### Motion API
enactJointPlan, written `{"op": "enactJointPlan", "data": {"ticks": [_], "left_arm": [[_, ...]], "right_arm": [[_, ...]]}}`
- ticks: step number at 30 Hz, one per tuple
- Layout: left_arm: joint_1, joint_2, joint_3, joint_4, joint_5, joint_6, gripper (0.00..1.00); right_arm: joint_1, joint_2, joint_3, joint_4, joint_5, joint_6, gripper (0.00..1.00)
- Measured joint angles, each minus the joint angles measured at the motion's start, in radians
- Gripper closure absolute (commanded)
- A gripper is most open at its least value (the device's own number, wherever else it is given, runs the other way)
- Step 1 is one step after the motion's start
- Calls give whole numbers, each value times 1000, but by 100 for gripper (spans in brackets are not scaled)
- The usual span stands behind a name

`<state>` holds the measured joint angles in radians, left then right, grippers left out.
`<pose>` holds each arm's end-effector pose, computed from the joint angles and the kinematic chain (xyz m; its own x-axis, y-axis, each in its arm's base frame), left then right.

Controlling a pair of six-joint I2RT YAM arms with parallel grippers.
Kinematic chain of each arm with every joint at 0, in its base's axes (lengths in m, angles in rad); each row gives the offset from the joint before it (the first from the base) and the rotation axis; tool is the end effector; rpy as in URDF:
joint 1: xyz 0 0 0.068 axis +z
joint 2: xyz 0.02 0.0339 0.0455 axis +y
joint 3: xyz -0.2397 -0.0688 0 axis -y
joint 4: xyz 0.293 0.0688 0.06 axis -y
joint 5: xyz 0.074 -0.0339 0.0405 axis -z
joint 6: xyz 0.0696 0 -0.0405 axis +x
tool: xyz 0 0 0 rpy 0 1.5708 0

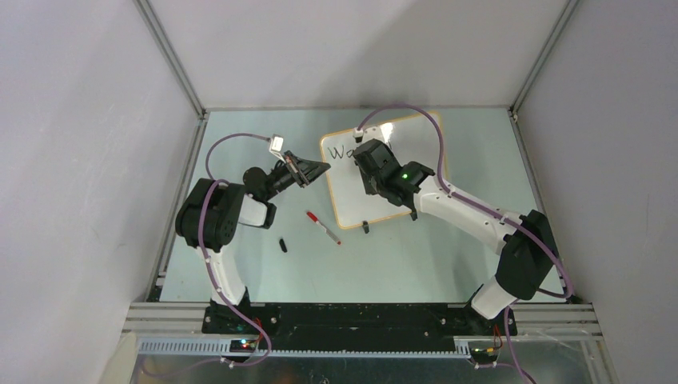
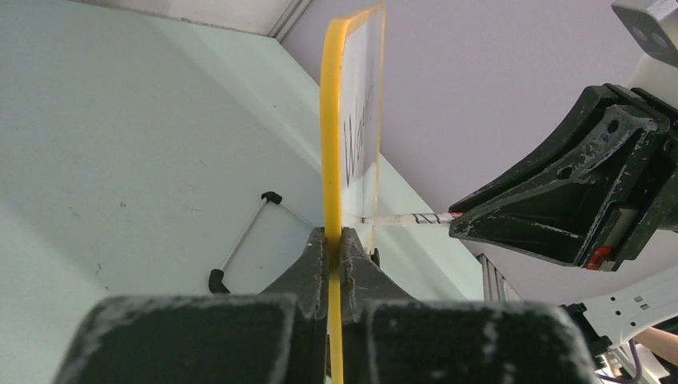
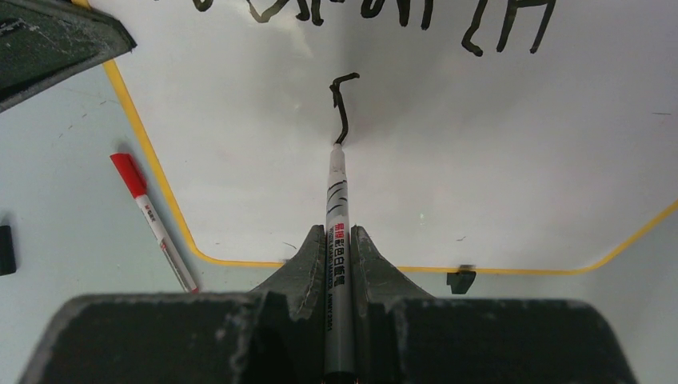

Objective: Write a sentence on the whiteboard

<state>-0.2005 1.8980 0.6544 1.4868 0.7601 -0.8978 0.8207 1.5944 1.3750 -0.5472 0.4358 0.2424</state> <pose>0.3519 -0.1204 0.1123 -0.4782 -0.4811 -0.7347 0.6830 0.3222 -0.6555 0.3102 0.2898 0.2528 -0.5685 -0.2909 -0.7695 -0.3291 0.9377 -0.1114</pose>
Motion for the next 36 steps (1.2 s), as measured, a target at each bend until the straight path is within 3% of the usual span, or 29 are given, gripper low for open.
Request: {"op": "enactJointPlan", "data": {"ticks": [36], "left_arm": [[0, 0, 0, 0, 1, 0, 100]], "right_arm": [[15, -10, 26, 43, 13, -11, 100]]}}
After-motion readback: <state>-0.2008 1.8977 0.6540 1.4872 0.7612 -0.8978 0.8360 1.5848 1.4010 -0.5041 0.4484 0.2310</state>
